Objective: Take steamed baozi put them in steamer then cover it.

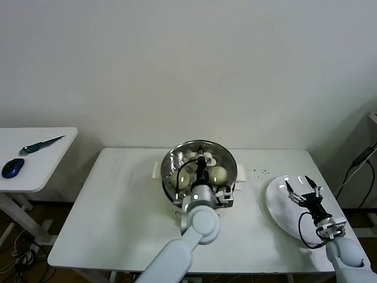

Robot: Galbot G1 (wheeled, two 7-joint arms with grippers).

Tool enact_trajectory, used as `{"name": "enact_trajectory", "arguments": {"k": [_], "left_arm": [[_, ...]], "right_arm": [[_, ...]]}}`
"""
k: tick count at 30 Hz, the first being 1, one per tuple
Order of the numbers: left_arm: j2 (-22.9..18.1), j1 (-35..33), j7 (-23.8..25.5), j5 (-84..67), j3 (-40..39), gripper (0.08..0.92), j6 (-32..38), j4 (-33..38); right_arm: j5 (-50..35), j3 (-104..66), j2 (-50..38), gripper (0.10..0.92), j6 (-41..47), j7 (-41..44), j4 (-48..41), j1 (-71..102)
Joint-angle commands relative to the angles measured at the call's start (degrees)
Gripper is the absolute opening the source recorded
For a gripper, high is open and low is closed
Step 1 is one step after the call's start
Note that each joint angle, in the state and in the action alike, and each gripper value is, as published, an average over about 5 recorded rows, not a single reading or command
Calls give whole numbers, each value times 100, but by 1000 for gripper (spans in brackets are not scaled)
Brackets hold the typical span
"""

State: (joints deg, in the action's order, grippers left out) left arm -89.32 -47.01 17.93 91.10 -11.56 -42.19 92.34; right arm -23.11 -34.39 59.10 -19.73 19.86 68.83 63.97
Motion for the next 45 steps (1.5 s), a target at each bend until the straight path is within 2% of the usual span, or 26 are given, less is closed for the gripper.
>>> {"name": "enact_trajectory", "arguments": {"k": [1,16,24,27,36,45], "left_arm": [[-79,12,-100,-58,60,151,-281,-172],[-53,-16,-265,-158,46,151,-281,-222],[45,-120,-1,-146,-47,160,-281,108],[149,-161,115,-126,-117,218,-281,350],[666,-410,264,-138,-266,477,-281,1245],[1161,-854,253,-385,-153,736,-281,2230]], "right_arm": [[19,-13,-8,823,-10,9,-8,-15],[51,-34,-4,823,-11,37,-5,-32],[70,-69,-32,823,73,40,18,-23],[72,-95,-51,823,206,34,67,-1],[153,-167,-107,823,808,-42,338,80],[166,-186,-137,823,1034,-81,565,92]]}}
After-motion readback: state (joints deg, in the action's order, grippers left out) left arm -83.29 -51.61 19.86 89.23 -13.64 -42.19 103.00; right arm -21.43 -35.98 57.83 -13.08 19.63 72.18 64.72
